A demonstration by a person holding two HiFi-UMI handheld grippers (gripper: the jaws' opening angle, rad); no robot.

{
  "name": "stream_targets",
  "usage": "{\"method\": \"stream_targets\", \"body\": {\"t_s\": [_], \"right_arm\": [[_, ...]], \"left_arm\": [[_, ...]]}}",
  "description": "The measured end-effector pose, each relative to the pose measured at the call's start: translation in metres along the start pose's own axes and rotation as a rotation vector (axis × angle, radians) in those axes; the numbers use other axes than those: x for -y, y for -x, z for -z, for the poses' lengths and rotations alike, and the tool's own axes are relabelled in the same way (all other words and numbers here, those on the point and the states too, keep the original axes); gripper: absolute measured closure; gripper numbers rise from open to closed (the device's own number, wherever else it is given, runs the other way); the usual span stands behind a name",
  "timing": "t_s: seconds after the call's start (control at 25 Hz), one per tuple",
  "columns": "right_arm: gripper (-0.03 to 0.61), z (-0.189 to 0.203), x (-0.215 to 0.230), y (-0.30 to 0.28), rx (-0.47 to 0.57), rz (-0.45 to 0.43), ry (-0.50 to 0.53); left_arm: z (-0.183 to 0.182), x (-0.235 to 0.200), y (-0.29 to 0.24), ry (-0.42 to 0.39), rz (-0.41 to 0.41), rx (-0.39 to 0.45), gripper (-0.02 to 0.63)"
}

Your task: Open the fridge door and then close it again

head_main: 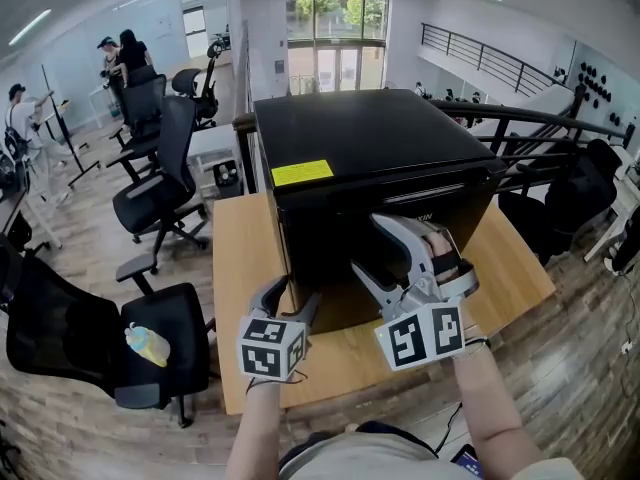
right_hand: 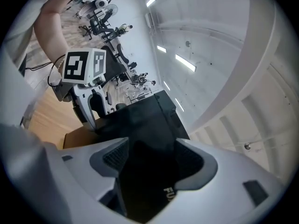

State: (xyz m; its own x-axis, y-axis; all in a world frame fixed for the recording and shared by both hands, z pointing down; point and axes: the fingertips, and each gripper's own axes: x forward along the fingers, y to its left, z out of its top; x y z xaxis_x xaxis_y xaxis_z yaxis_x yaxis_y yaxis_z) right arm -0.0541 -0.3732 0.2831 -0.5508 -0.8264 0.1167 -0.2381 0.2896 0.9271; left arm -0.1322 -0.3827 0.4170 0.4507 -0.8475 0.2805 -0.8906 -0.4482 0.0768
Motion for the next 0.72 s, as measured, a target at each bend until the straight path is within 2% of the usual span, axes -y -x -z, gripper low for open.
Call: {"method": "stream_targets", "body": {"t_s": [0.4, 0.72], "right_arm": [[0.262, -0.009, 0.01, 0.004, 0.022, 0.038, 0.013], [0.235, -0.011, 0.016, -0.001, 0.015, -0.012, 0.064]], "left_arm": [[-0.001, 0.003, -0.001, 0.004, 0.042, 0.013, 0.376], [-0.001, 0.008, 0.001, -0.044, 0.059, 0.003, 0.376]]}}
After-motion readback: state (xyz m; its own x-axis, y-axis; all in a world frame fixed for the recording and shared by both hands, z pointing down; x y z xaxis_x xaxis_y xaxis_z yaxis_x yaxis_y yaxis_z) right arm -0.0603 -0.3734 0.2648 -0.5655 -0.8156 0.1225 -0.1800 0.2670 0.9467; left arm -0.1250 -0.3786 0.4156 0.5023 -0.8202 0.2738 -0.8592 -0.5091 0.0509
